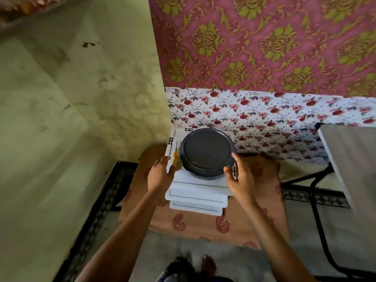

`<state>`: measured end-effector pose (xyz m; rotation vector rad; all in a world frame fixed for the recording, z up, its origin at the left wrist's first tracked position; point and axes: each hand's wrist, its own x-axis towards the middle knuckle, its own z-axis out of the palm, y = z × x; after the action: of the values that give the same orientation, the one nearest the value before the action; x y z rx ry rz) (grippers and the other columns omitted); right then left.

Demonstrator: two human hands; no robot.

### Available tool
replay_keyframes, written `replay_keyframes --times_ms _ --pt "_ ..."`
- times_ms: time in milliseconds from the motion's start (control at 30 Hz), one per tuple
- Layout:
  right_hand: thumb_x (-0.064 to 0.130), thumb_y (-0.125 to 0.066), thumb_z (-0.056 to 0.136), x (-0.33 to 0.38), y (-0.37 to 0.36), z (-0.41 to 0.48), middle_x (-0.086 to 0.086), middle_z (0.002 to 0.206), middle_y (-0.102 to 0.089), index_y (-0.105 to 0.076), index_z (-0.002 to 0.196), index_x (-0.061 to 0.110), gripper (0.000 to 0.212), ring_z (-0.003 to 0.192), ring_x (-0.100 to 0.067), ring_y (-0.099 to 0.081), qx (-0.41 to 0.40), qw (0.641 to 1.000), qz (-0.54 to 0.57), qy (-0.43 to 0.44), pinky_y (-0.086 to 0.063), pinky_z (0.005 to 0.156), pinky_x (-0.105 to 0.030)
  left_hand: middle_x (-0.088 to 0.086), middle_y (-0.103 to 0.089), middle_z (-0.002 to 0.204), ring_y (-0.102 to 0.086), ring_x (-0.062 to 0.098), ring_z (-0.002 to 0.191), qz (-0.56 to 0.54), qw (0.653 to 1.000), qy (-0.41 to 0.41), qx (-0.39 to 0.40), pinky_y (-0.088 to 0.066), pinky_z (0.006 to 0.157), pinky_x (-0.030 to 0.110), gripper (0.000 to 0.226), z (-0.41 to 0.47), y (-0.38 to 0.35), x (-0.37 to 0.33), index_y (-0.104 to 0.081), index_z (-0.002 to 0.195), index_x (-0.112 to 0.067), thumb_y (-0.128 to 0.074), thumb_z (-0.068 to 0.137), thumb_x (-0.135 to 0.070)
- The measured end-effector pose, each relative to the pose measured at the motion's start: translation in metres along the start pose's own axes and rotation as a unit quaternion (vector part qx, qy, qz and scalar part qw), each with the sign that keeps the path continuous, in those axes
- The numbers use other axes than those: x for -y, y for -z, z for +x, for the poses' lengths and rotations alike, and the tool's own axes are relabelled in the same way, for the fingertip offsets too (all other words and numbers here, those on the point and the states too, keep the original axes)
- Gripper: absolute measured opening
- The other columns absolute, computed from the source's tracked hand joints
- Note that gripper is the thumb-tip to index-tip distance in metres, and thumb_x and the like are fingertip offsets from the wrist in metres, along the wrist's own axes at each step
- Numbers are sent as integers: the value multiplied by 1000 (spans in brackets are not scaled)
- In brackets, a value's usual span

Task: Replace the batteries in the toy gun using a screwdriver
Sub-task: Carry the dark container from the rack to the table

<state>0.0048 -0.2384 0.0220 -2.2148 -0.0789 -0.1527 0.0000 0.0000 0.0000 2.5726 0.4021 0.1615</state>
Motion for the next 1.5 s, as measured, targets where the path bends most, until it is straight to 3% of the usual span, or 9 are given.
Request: replay_keyframes --times_ms 133,433,533,700,800,900,1233,1367,1500 --pt "20 -61 88 -4 -7 22 -12 143 -44 -41 139 11 55 132 -28 -41 23 999 -22 -36 -37 101 -30 14 -59 125 -58 33 109 31 994 37 99 -51 85 38 41 34 -7 -3 -49 130 -13 -50 93 -29" --pt "20 -60 88 -7 -23 43 -12 147 -37 -34 143 11 61 135 -29 -35 14 995 -16 -101 -36 106 -39 18 -65 111 -63 36 100 46 984 78 152 -52 81 40 44 73 -18 1 -49 127 -8 -61 86 -20" --pt "21 -58 89 -3 -27 47 -10 148 -34 -30 144 12 63 136 -27 -32 -2 989 25 -148 -34 109 -41 22 -63 107 -62 38 95 -72 982 153 86 -51 77 39 29 82 -16 3 -57 113 -2 -50 92 -20" --pt "16 -57 91 0 -32 53 -10 145 -40 -21 147 12 67 133 -27 -39 -36 954 149 -257 -35 99 -28 3 -49 69 -41 14 51 -355 870 334 70 -35 47 24 33 90 -8 -6 -56 117 -4 -53 92 -25" --pt "11 -57 90 1 -36 57 -12 139 -47 -28 144 9 61 128 -30 -44 -47 924 210 -316 -37 92 -27 4 -48 71 -38 13 52 -358 861 333 137 -34 48 23 42 93 -3 -20 -58 112 -3 -59 89 -38" --pt "13 -58 89 -2 -42 57 -12 128 -55 -48 130 8 42 119 -28 -51 -44 906 239 -346 -43 89 -33 10 -55 99 -48 16 70 -325 874 294 209 -41 61 27 52 95 -7 -31 -53 117 -11 -53 88 -54" --pt "20 -58 89 2 -37 52 -3 125 -57 -50 132 15 44 115 -23 -52 -73 896 258 -354 -44 92 -32 6 -54 107 -51 17 84 -401 854 248 219 -43 62 25 31 91 -20 -37 -48 113 -21 -61 89 -36" --pt "18 -57 90 16 -18 44 -3 125 -55 -50 132 14 42 113 -19 -52 -75 897 276 -336 -43 85 -22 4 -55 100 -51 18 83 -404 865 228 194 -44 61 26 28 86 -14 -50 -49 108 -22 -62 88 -35" --pt "9 -56 90 25 17 23 -1 116 -56 -52 123 13 33 107 -16 -53 -99 890 329 -300 -42 56 1 2 -56 90 -51 15 73 -396 878 203 176 -40 56 27 27 72 -10 -73 -51 104 -19 -63 87 -35"
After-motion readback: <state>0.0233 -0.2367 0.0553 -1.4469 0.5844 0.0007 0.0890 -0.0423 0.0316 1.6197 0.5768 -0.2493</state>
